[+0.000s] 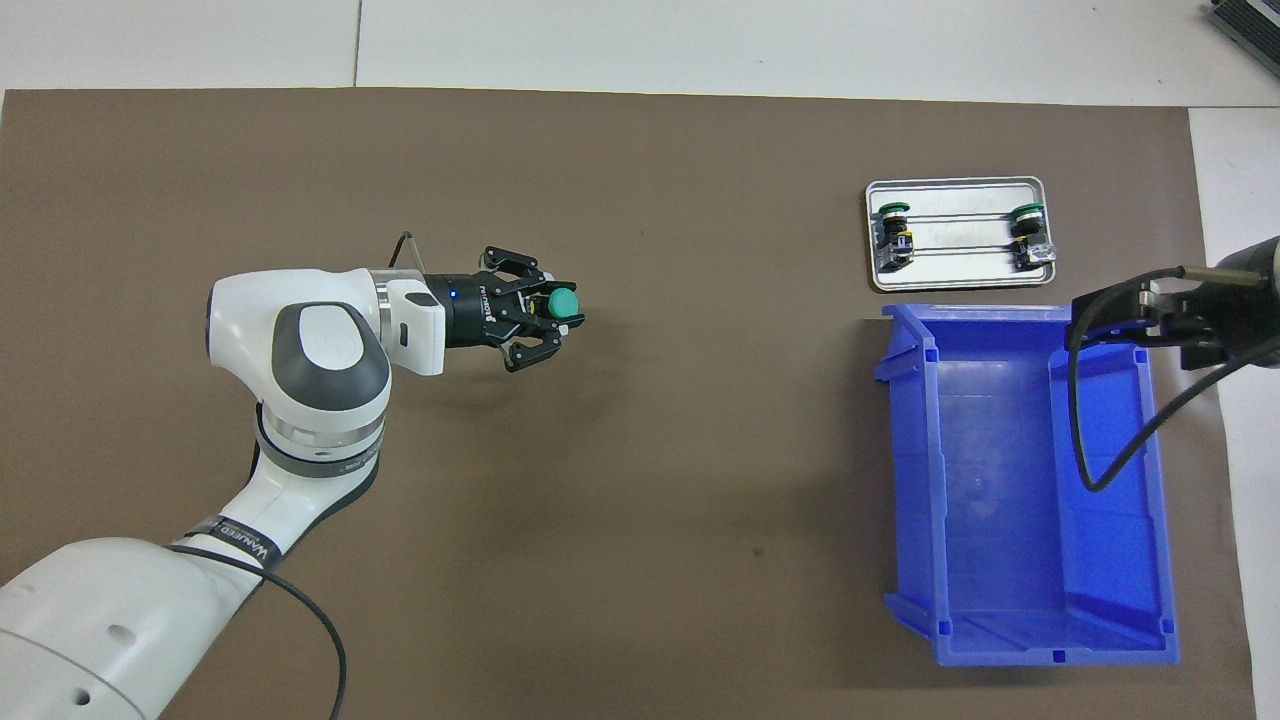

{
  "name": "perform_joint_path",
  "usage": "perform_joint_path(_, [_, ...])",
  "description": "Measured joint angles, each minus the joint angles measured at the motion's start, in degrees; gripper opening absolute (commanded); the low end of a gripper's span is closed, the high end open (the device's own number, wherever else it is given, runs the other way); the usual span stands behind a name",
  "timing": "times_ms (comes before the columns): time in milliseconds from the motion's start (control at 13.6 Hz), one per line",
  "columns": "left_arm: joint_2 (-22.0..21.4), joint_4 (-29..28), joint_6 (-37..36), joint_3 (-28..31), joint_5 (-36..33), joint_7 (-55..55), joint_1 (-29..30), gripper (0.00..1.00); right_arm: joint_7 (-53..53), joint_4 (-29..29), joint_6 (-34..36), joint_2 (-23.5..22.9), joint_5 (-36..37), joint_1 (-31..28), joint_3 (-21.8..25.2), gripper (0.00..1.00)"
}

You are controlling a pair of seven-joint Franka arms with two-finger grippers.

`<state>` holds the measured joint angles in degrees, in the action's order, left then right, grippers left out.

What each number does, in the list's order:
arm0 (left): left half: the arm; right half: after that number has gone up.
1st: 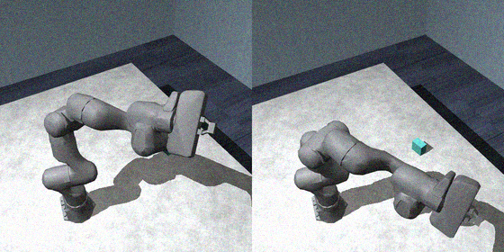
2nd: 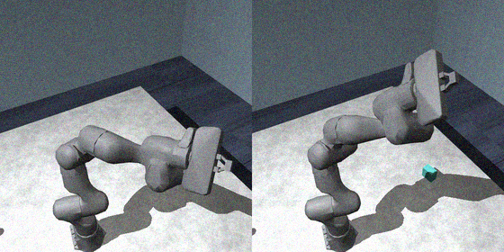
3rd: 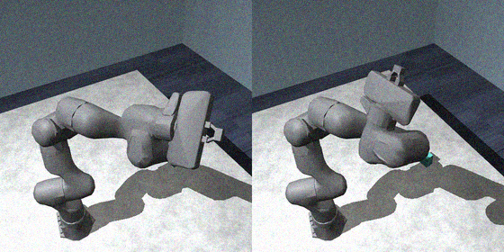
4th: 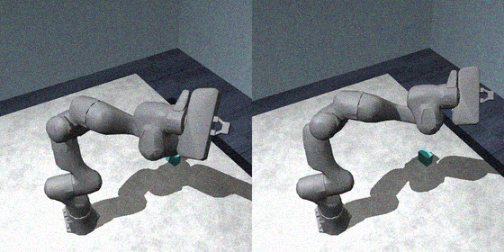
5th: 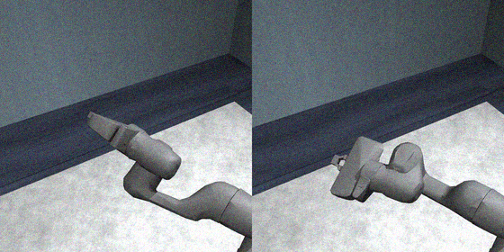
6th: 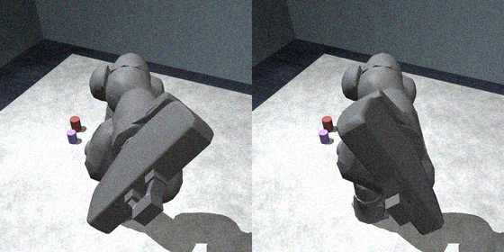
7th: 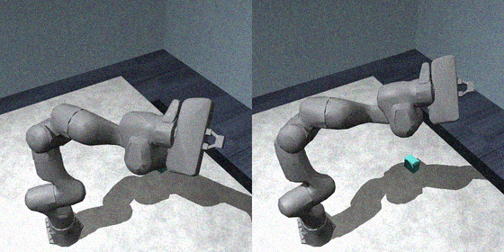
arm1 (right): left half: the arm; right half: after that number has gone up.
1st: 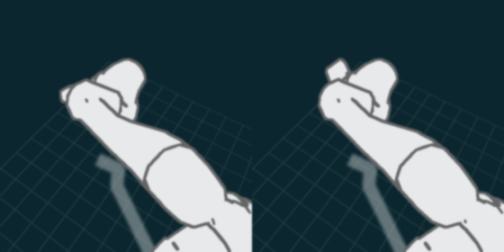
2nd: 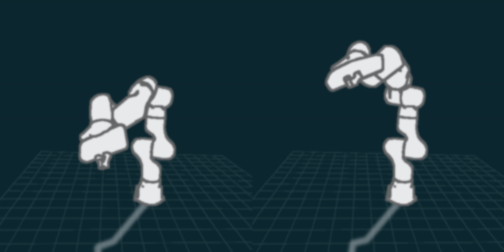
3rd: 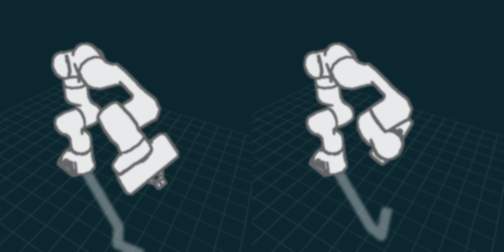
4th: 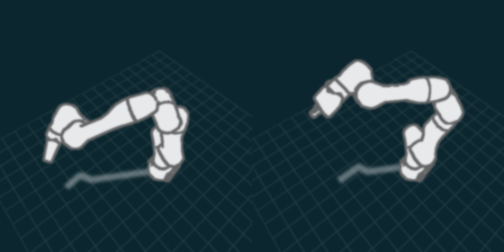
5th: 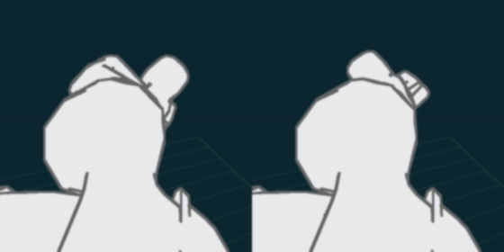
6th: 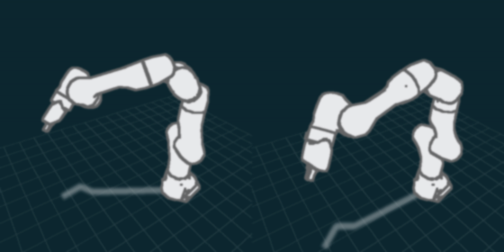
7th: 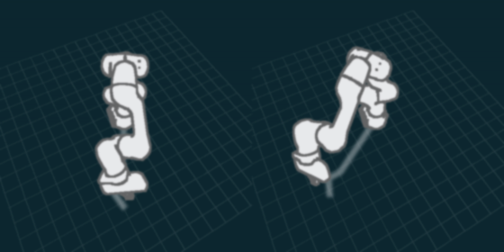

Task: Place and press button with both arms

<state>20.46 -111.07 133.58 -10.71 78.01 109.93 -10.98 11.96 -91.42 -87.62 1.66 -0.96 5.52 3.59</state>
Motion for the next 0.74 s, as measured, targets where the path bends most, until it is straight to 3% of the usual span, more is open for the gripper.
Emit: perform_joint_path(736, [2.52, -0.13, -1.72, -0.07, 2.06, 3.17, 3.51, 0.00, 0.00, 0.00, 0.00, 0.00, 0.00, 0.00, 0.00, 1.00])
